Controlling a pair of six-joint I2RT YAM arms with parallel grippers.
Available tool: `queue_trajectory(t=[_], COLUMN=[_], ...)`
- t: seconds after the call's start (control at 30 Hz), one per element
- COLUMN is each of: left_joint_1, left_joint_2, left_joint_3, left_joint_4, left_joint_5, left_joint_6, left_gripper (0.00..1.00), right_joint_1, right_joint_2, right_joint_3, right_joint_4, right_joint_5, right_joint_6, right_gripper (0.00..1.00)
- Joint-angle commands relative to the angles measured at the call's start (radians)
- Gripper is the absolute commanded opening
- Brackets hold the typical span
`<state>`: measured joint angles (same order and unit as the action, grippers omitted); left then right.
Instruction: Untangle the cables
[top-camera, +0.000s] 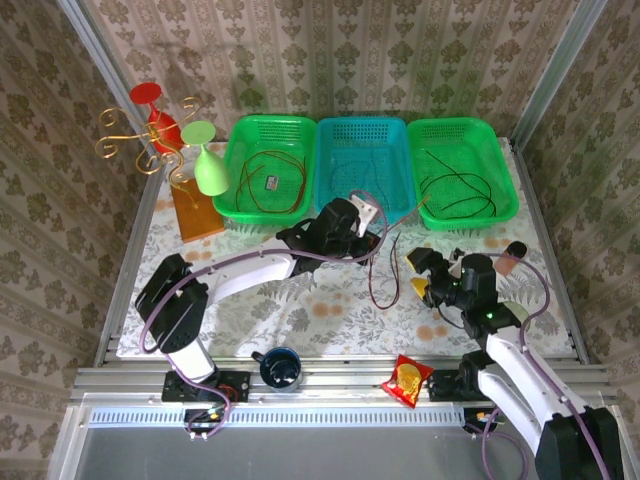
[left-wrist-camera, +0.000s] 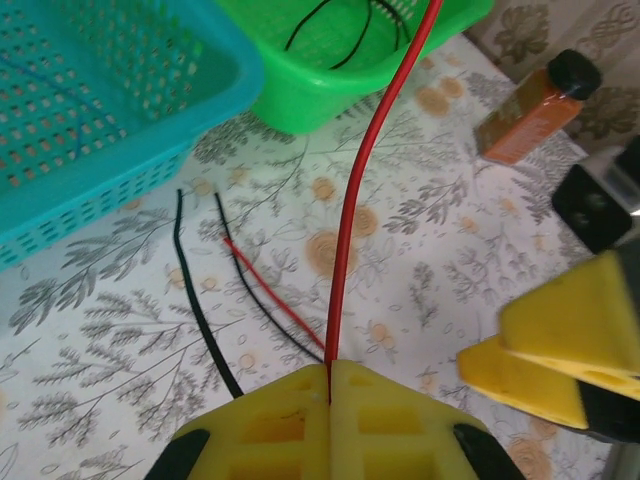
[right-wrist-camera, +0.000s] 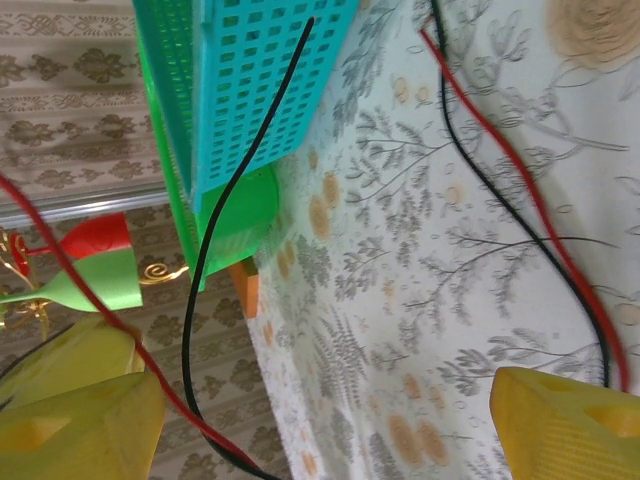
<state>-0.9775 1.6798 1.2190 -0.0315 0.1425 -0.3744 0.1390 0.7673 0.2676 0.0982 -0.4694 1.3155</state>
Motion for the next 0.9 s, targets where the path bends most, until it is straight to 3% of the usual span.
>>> queue_trajectory(t=[0.0, 0.13, 0.37, 0.6, 0.7, 0.87], left_joint_1=[-0.019, -0.038, -0.055, -0.071, -0.07, -0.067], left_joint_2=[-0.04, -0.04, -0.04, -0.044, -0.048, -0.059], left_joint_3=[0.061, 0.098, 0.129, 0.146, 0.148, 0.139], left_joint_4=[-0.006, -0.006, -0.028, -0.028, -0.028, -0.022], left_joint_5=[0.008, 0.01, 0.022, 0.028, 0.025, 0.02], left_joint_6=[-0.006, -0.009, -0.001, 0.005, 0.006, 0.003], left_gripper=[0.0, 0.0, 0.0, 0.0, 0.0, 0.0], right_joint_1=[-0.014, -0.035, -0.047, -0.046, -0.044, -0.041], right_joint_2=[0.079, 0.198, 0.28, 0.428, 0.467, 0.469], right_joint_3=[0.062, 0.1, 0.233, 0.306, 0.333, 0.341], right_joint_4=[0.106, 0.233, 0.2, 0.333, 0.361, 0.359], right_joint_5=[-0.094, -0.174, -0.205, -0.249, -0.26, -0.247], right_joint_6=[0.05, 0.109, 0.062, 0.116, 0.12, 0.106], right_gripper=[0.86, 0.87, 0.9, 0.88, 0.79, 0.51])
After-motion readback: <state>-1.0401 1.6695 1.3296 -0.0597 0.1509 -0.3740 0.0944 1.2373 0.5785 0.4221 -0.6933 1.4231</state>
